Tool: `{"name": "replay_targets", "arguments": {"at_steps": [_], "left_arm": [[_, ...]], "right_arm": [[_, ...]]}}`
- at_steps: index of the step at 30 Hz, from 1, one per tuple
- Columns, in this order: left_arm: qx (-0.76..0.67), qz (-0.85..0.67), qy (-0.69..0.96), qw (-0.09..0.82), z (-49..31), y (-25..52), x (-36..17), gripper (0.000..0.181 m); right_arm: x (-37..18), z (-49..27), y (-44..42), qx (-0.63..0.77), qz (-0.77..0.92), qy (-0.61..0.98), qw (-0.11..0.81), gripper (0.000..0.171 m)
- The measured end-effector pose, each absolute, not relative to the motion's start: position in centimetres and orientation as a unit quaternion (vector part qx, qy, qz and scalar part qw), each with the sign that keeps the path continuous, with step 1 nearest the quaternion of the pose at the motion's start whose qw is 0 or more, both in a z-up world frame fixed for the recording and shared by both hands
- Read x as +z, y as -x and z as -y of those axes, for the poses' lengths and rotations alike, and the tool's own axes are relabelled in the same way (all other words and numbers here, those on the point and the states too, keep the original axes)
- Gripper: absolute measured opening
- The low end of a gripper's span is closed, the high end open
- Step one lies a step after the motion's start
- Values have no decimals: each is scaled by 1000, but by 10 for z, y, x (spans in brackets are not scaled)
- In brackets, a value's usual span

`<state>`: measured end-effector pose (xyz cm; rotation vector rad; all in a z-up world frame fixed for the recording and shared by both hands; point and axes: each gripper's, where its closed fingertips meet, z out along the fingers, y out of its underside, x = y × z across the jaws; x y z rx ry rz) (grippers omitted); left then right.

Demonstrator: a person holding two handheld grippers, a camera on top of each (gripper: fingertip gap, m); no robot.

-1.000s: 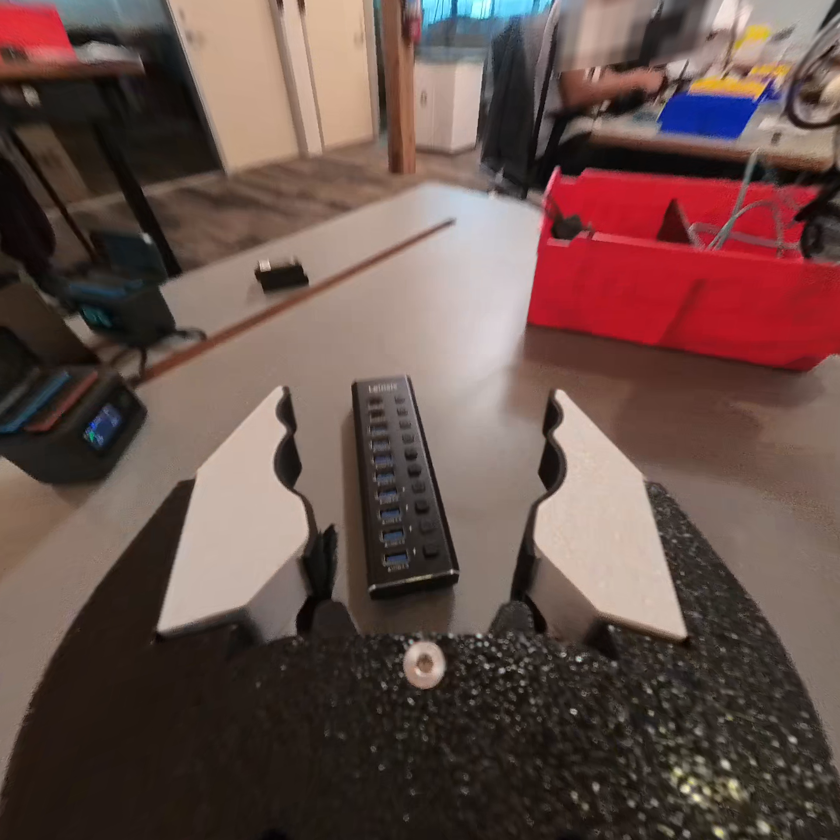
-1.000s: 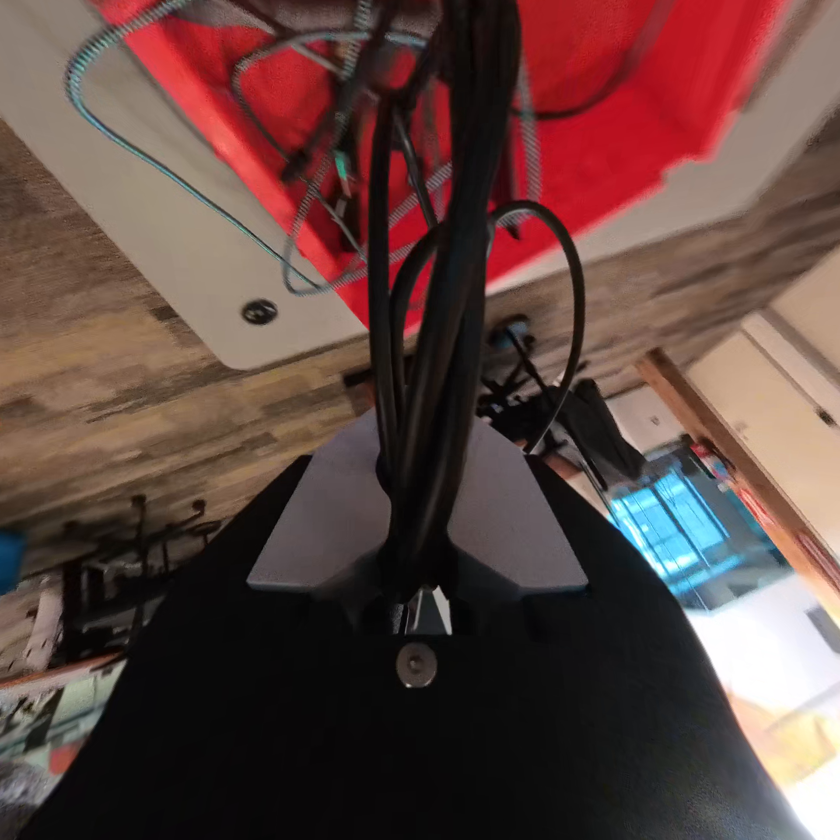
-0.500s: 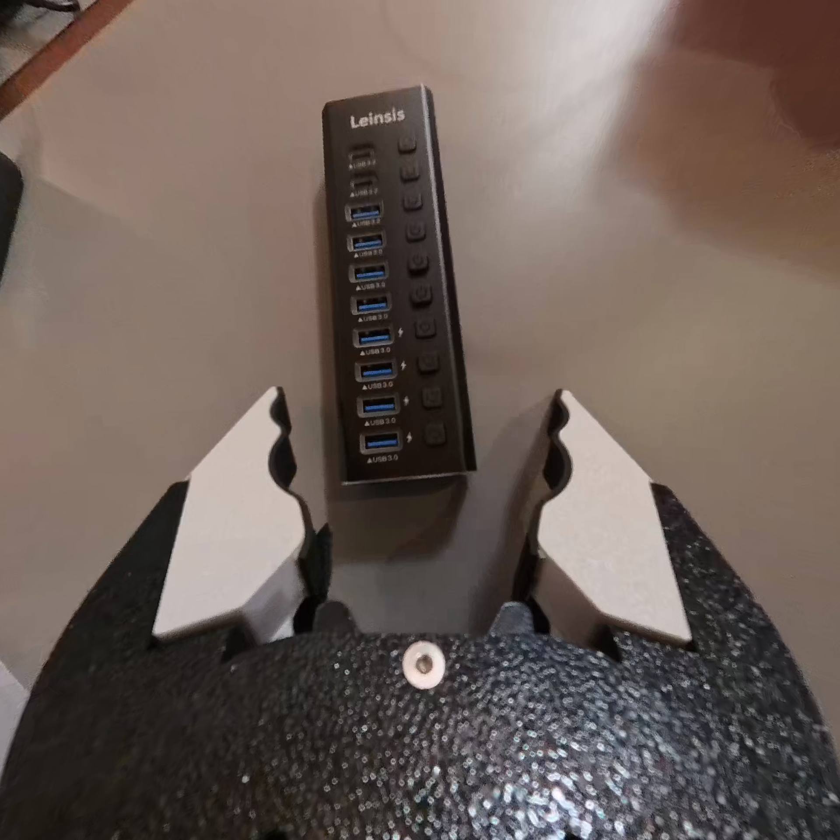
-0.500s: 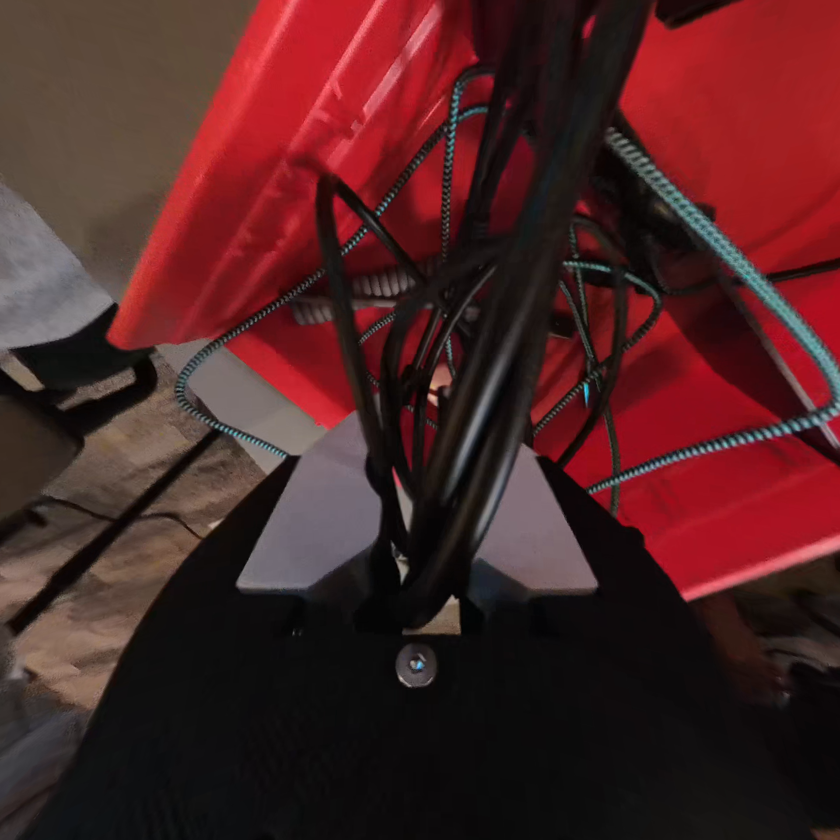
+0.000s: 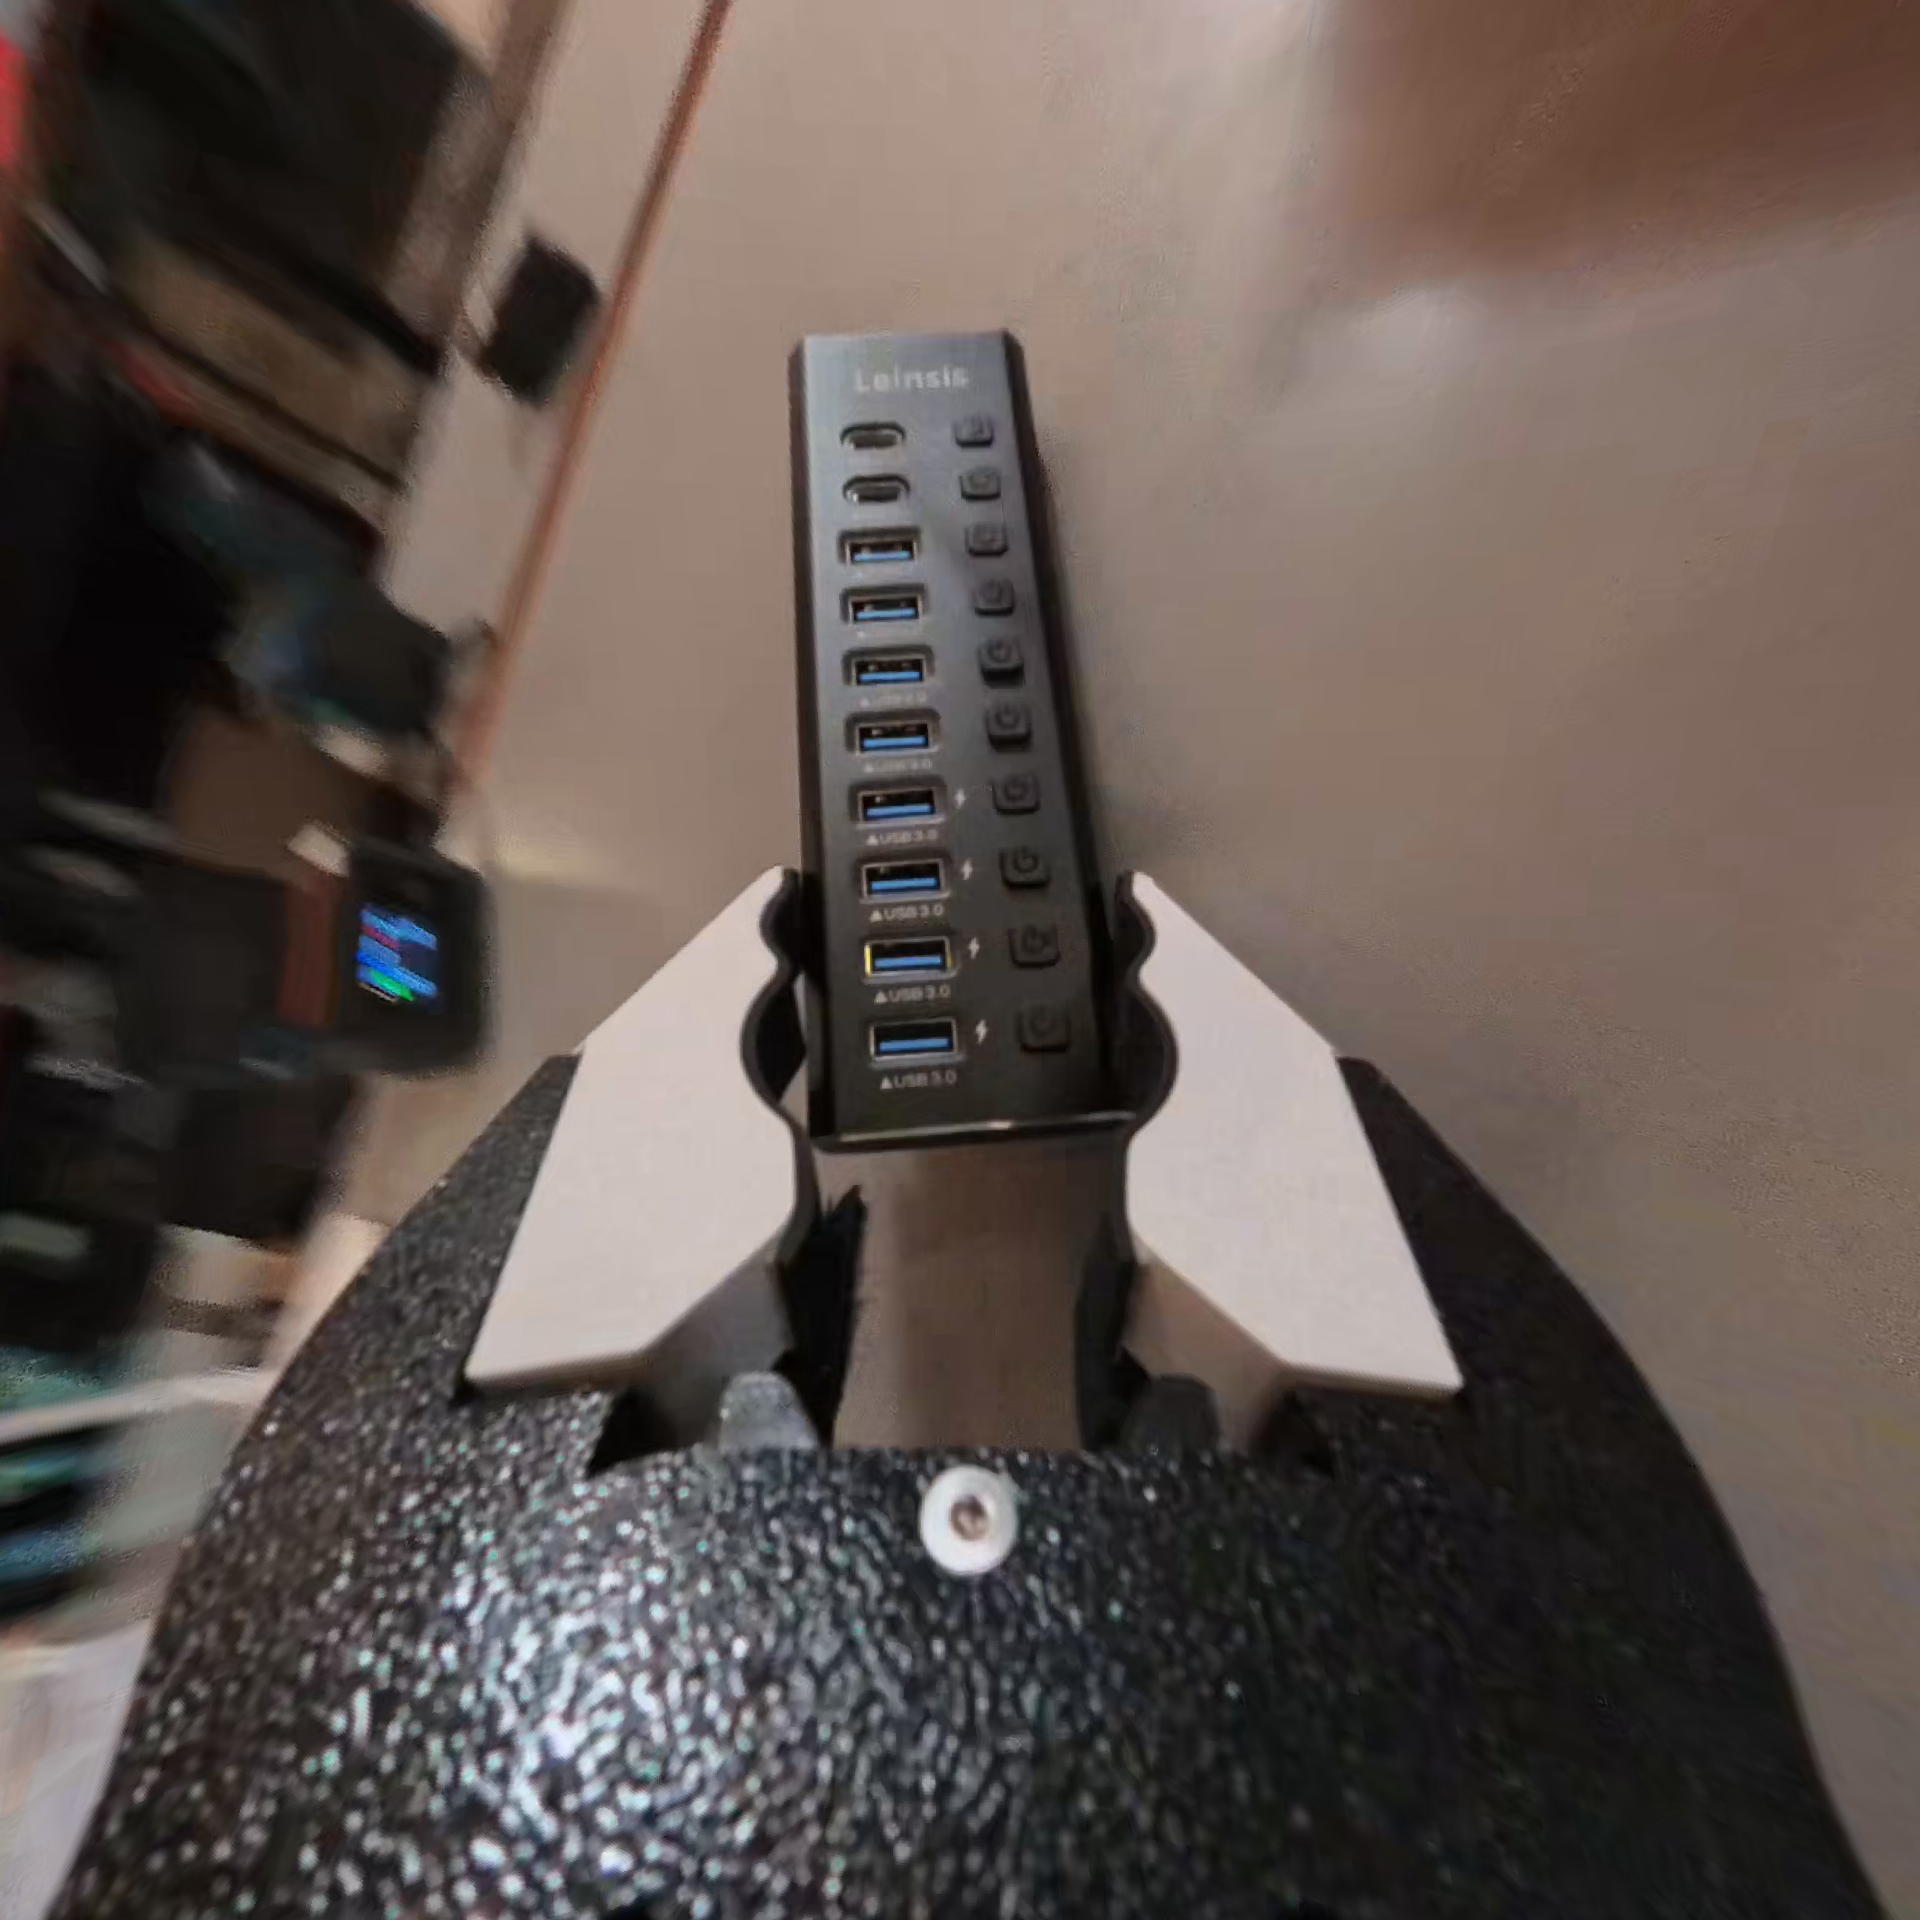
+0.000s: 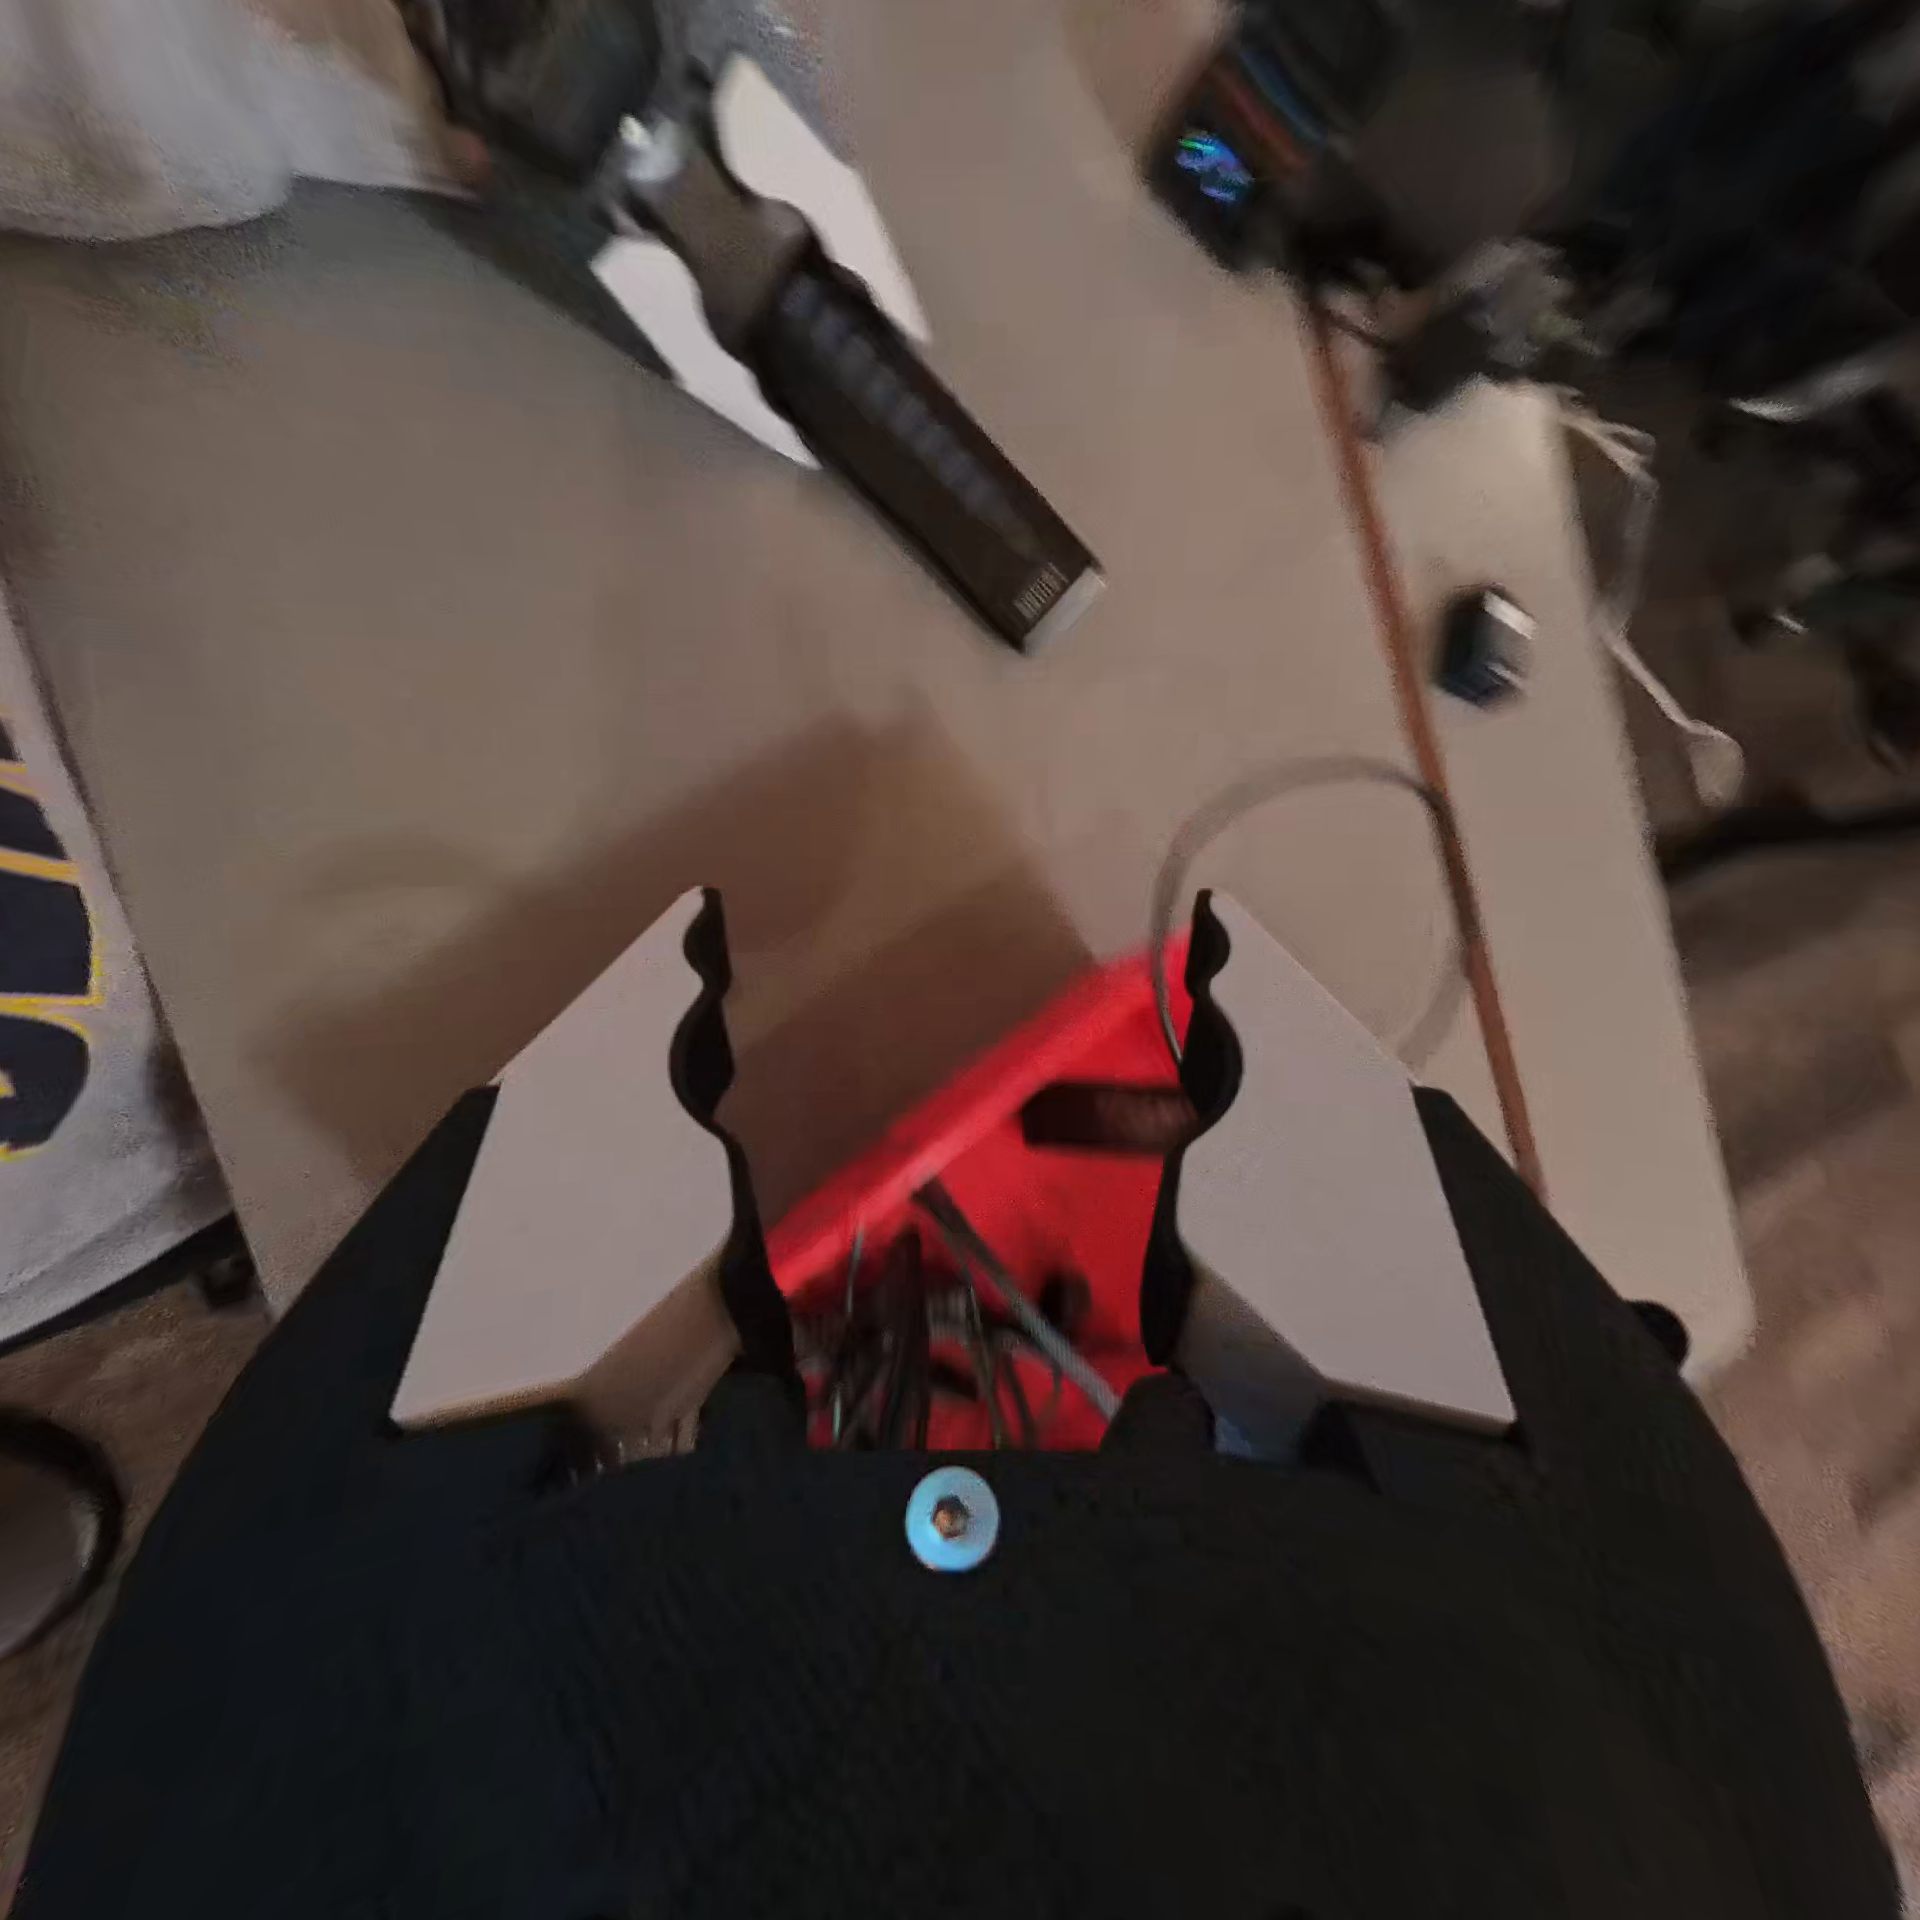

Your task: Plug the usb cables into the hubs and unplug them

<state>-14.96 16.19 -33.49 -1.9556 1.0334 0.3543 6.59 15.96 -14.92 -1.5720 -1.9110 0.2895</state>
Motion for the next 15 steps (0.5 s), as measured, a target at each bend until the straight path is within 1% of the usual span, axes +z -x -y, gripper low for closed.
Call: {"name": "replay_targets", "arguments": {"at_steps": [1, 3, 5, 7, 9, 10, 12, 14, 15], "left_arm": [[200, -456, 742, 448, -161, 146, -331, 57], [304, -514, 661, 455, -158, 138, -325, 57], [370, -548, 601, 449, -156, 133, -323, 57], [399, -567, 563, 450, -154, 129, -322, 57], [409, -574, 544, 455, -153, 127, -321, 57], [411, -576, 538, 457, -152, 127, -321, 57], [407, -577, 537, 461, -151, 126, -321, 57], [380, -571, 553, 473, -147, 125, -321, 58], [365, -552, 571, 486, -146, 127, -315, 69]], "right_arm": [[-166, -157, -41, 121, 748, 582, 295, 88], [-204, -158, 6, 131, 784, 559, 237, 87], [-247, -164, 45, 133, 808, 549, 167, 87], [-289, -168, 72, 118, 828, 540, 93, 87], [-323, -176, 84, 64, 849, 523, 36, 81], [-333, -177, 87, 45, 859, 510, 15, 72], [-345, -171, 90, 32, 870, 492, -19, 29], [-345, -165, 86, 27, 877, 477, -43, 26], [-340, -163, 85, 30, 883, 468, -35, 25]]}}
